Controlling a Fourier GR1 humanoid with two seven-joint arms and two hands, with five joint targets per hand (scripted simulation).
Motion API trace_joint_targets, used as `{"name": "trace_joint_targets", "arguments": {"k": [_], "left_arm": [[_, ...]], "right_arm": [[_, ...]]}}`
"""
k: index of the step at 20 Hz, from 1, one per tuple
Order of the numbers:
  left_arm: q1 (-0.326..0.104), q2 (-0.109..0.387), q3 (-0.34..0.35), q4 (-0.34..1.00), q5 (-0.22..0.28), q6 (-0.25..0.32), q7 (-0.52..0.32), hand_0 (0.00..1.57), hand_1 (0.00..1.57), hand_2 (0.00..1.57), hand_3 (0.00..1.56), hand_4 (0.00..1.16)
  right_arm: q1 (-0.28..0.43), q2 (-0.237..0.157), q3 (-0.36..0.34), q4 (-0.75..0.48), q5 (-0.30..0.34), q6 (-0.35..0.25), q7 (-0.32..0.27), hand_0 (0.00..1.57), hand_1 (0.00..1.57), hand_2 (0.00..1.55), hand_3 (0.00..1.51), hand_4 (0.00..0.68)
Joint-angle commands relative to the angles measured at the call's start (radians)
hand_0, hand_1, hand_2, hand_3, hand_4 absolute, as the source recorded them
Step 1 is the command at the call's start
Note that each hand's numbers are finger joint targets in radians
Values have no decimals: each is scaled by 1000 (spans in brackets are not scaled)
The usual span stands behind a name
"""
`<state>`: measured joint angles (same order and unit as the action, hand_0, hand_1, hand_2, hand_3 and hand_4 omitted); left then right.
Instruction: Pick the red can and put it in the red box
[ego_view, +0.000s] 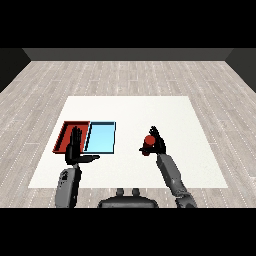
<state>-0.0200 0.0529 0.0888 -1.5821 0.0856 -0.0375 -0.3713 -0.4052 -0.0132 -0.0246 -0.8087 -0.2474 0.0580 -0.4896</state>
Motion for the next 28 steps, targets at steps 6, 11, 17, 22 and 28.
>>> {"name": "trace_joint_targets", "arguments": {"k": [6, 11, 17, 22, 28], "left_arm": [[19, 0, -4, -16, -1, -9, -21, 0, 0, 0, 0, 0], [50, -25, -40, 5, -47, 6, -60, 0, 0, 0, 0, 0], [26, -15, -43, -29, -25, -7, 8, 0, 0, 0, 0, 0], [49, -26, -71, -4, -52, -11, -13, 0, 0, 0, 0, 0], [-24, -49, -130, 32, -98, 8, 29, 0, 0, 0, 0, 0]], "right_arm": [[-3, 13, 30, -71, 85, -151, 63, 1498, 1498, 1468, 1441, 667], [-35, -15, 18, -49, 119, -134, 67, 1464, 1464, 1453, 1425, 656], [69, -14, 67, -253, 162, -167, 109, 1464, 1464, 1452, 1415, 660], [112, 13, 105, -309, 146, -168, 39, 1434, 1434, 1440, 1403, 656], [167, -29, 106, -532, 101, -147, 166, 1437, 1437, 1449, 1414, 649]]}}
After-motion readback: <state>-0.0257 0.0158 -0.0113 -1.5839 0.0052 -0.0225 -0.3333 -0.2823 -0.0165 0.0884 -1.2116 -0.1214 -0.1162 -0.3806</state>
